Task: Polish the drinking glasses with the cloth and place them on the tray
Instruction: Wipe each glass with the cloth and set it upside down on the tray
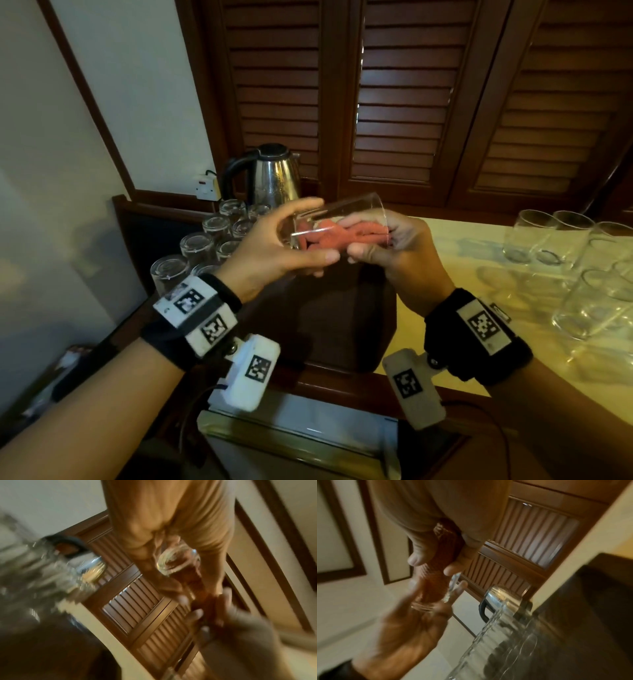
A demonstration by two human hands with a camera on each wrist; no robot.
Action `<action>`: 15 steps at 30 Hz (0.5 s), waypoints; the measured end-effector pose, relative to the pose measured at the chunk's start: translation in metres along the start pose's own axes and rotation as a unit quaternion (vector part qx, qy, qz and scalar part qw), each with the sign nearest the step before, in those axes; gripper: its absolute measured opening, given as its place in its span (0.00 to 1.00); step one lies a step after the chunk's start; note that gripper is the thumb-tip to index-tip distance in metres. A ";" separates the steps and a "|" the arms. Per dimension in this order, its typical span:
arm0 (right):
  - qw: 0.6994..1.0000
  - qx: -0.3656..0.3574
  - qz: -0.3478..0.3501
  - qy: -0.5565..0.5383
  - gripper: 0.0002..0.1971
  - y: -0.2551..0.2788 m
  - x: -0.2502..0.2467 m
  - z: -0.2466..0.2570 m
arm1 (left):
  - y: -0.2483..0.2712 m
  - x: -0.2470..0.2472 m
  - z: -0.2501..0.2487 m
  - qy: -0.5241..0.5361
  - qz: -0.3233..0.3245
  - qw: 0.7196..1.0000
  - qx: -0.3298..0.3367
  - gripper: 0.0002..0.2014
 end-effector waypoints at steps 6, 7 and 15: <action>0.997 -0.007 0.058 0.042 0.18 -0.006 0.005 0.003 | 0.001 -0.008 -0.017 -0.038 -0.040 0.994 0.092 0.28; 0.998 0.030 0.052 -0.023 0.18 -0.004 0.007 -0.004 | 0.003 -0.009 -0.027 -0.149 -0.066 0.975 0.154 0.32; 0.998 -0.020 0.023 0.047 0.17 -0.001 -0.001 0.009 | -0.003 0.011 -0.003 0.055 0.022 0.998 -0.014 0.27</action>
Point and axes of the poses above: each hand's wrist, its own y-axis away from the middle knuckle, its own x-axis out of the palm, z = x × y, the point moved 8 cm from there along -y, towards the middle knuckle, and after that the axes turned 2 degrees about -x, right-handed, at the moved point
